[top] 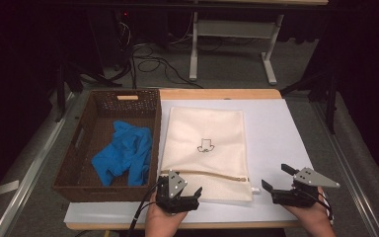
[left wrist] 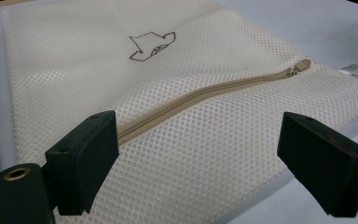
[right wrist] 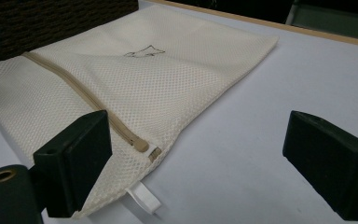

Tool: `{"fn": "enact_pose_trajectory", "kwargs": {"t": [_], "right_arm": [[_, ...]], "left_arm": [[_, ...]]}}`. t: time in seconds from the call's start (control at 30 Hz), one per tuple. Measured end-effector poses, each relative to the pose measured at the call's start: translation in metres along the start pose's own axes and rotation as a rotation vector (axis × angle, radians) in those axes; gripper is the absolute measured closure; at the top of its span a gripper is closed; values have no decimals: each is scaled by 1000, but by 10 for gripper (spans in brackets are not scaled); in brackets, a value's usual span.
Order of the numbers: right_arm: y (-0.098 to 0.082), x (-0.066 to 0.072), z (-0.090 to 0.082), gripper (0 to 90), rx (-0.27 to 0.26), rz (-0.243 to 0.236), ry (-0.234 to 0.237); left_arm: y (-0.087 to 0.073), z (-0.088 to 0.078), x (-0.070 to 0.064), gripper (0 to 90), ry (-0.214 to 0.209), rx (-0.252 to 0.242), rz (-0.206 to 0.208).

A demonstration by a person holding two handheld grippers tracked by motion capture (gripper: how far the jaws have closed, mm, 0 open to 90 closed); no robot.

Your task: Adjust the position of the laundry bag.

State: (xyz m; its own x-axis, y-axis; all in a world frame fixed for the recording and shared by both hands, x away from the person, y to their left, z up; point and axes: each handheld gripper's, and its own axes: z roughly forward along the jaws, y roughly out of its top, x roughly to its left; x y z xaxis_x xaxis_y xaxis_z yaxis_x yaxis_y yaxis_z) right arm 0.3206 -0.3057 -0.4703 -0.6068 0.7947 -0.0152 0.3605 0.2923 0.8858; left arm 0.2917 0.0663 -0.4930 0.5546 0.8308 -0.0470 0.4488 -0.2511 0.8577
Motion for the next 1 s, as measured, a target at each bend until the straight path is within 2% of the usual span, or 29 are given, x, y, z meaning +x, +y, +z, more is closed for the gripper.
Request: {"fn": "enact_pose_trajectory", "kwargs": {"t": [0.33, 0.5, 0.57, 0.7, 0.77, 0.97, 1.0], "right_arm": [[0, 0, 3, 89, 8, 13, 4], [-1, -1, 2, 94, 6, 7, 5], [-2, -3, 2, 97, 2, 26, 2], [-2, -4, 2, 106, -2, 26, -1], [-2, -4, 4, 116, 4, 43, 8], [-1, -2, 8, 123, 9, 27, 10], [-1, -1, 10, 124, 8, 10, 8]], "left_arm": [[1, -2, 1, 140, -20, -8, -29], [1, -3, 2, 144, -8, -16, -30], [1, -4, 2, 144, -4, -19, -29], [2, -5, 3, 162, -5, -28, -31], [2, -5, 3, 168, -4, -28, -30], [2, -4, 1, 171, 0, -21, -28], [2, -4, 1, 171, 3, -21, -25]]}}
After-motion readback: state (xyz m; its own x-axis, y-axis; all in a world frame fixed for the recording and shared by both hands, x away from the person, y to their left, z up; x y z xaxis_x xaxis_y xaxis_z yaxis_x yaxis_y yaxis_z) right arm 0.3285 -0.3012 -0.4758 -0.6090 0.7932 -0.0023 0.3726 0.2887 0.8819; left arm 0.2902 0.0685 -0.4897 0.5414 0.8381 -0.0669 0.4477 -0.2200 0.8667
